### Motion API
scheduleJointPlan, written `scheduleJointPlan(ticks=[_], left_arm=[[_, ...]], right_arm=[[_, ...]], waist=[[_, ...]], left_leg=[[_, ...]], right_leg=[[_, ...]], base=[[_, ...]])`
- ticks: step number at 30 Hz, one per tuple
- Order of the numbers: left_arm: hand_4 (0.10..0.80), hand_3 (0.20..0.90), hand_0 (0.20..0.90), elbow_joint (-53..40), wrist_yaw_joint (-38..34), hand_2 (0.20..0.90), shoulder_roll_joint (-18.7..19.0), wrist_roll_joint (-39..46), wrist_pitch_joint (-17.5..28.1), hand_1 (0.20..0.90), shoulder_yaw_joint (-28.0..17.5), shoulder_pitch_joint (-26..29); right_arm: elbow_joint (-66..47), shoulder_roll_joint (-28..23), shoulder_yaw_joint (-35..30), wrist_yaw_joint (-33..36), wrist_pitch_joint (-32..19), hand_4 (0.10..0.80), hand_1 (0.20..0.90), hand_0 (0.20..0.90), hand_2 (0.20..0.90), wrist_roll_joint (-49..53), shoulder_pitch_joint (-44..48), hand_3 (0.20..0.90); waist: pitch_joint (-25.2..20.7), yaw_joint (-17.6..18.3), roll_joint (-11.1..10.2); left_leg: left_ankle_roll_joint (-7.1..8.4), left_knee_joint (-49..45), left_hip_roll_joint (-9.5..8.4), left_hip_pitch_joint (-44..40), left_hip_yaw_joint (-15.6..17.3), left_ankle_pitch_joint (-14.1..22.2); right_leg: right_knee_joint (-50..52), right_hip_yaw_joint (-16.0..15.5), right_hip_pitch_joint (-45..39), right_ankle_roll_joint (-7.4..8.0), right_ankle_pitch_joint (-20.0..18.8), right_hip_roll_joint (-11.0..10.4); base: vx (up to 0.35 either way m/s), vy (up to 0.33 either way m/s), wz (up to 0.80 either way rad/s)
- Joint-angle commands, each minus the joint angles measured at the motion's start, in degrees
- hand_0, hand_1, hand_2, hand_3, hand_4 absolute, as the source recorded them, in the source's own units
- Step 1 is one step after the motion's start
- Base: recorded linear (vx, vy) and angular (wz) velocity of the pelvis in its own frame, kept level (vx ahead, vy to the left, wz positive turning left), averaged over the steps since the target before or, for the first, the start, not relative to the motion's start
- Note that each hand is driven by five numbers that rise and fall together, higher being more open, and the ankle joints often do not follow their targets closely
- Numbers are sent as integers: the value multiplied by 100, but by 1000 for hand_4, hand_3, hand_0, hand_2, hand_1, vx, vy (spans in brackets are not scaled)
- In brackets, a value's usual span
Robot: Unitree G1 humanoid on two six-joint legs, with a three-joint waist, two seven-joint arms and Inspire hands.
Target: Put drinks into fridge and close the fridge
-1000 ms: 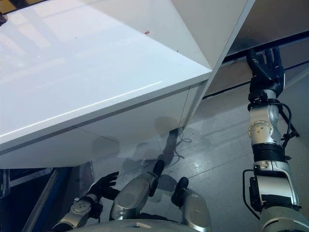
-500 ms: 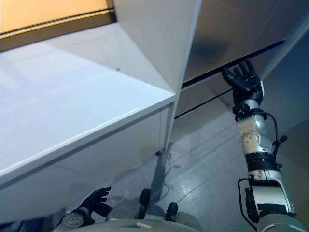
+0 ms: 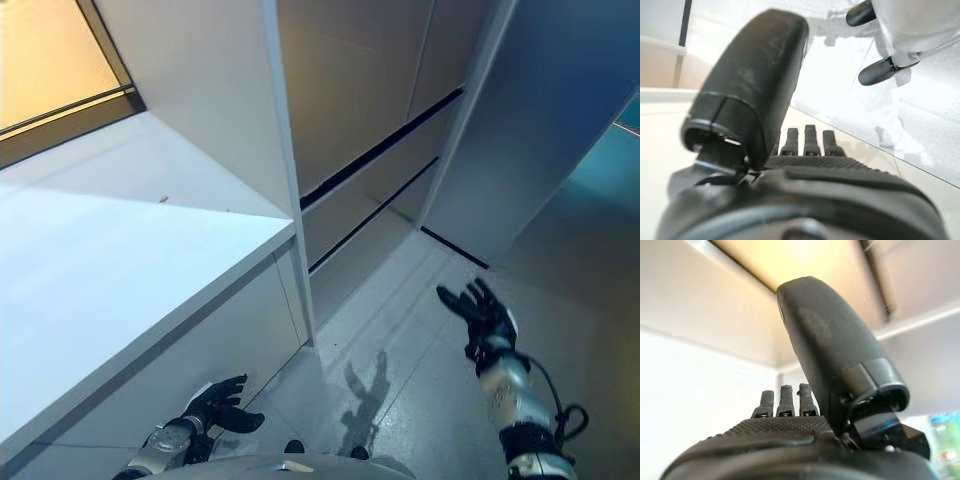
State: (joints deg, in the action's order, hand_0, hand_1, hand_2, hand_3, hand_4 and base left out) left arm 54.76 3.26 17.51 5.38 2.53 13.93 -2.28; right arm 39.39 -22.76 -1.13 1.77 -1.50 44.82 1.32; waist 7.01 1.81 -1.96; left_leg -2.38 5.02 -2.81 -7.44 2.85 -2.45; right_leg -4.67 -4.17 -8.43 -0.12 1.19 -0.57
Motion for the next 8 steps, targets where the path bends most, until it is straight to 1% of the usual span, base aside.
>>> scheduleJointPlan(ticks=[1,4,8], left_arm=[[800,900,900,91,123,900,20,368,106,900,-158,96],[800,900,900,224,263,900,3,423,163,900,-267,64],[800,900,900,399,376,900,-24,430,232,900,-381,2]], right_arm=[[212,-27,-100,-423,-400,800,900,900,900,-600,332,900],[983,96,-73,-752,-49,800,900,900,900,-981,165,900],[1905,243,1,-1220,110,800,900,900,900,-1521,-48,900]], waist=[[-184,-103,24],[-170,-122,8],[-171,-152,-6]], left_leg=[[52,-490,38,146,329,689],[46,-471,48,114,306,690],[66,-431,69,101,272,662]], right_leg=[[438,-194,443,234,21,10],[441,-212,404,219,48,40],[434,-261,374,215,67,66]], base=[[-3,-36,-3],[10,-49,3],[3,-18,1]])
